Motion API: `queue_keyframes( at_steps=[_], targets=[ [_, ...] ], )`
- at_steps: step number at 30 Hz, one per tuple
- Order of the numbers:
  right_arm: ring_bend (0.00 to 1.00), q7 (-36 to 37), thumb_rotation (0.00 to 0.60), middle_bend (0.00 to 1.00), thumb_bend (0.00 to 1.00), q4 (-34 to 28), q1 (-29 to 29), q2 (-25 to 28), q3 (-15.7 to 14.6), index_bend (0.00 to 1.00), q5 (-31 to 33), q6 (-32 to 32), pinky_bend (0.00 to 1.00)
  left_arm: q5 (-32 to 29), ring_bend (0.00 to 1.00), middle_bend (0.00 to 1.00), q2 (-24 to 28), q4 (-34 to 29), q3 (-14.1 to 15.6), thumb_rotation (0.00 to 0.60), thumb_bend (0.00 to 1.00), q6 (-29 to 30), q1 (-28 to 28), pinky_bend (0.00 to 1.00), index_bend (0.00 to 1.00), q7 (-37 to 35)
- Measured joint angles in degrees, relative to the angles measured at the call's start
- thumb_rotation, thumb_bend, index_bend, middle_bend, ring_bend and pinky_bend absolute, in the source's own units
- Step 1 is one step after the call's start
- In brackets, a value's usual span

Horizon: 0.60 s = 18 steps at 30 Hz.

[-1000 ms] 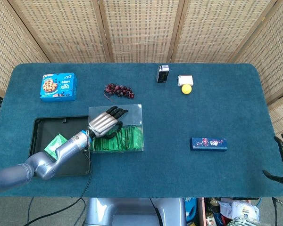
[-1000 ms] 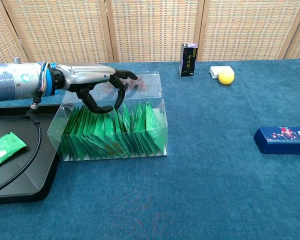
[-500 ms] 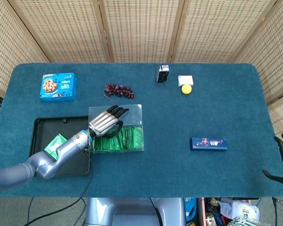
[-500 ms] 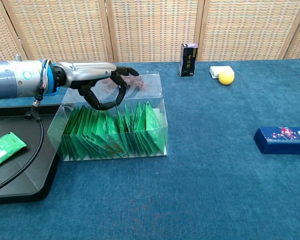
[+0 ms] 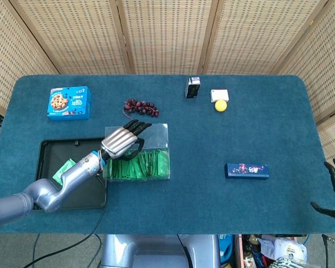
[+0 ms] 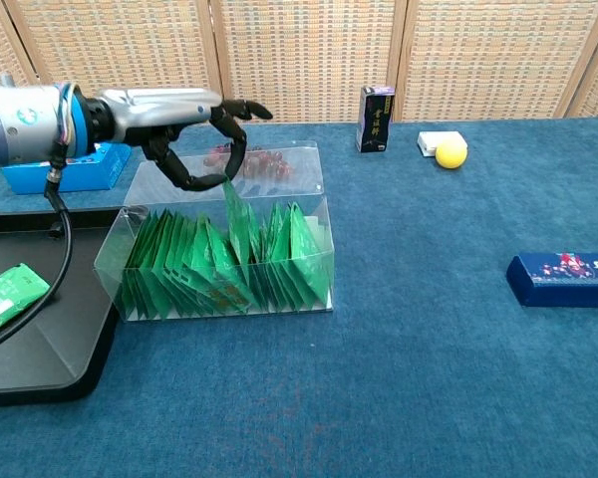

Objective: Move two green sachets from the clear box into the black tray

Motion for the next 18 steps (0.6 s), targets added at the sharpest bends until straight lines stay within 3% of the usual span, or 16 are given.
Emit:
queue_keyframes(
  at_steps=[18],
  targets=[
    [0.00,-0.67,0.600,0.00,0.00,-1.22,-0.34,0.24,-0.48,0.00,-1.63,1.38,0.00,0.49,0.00,0.00,13.12,-10.91,-2.64,0.600,0.54,7.13,4.18,0.00,0.68,-5.17]
  ],
)
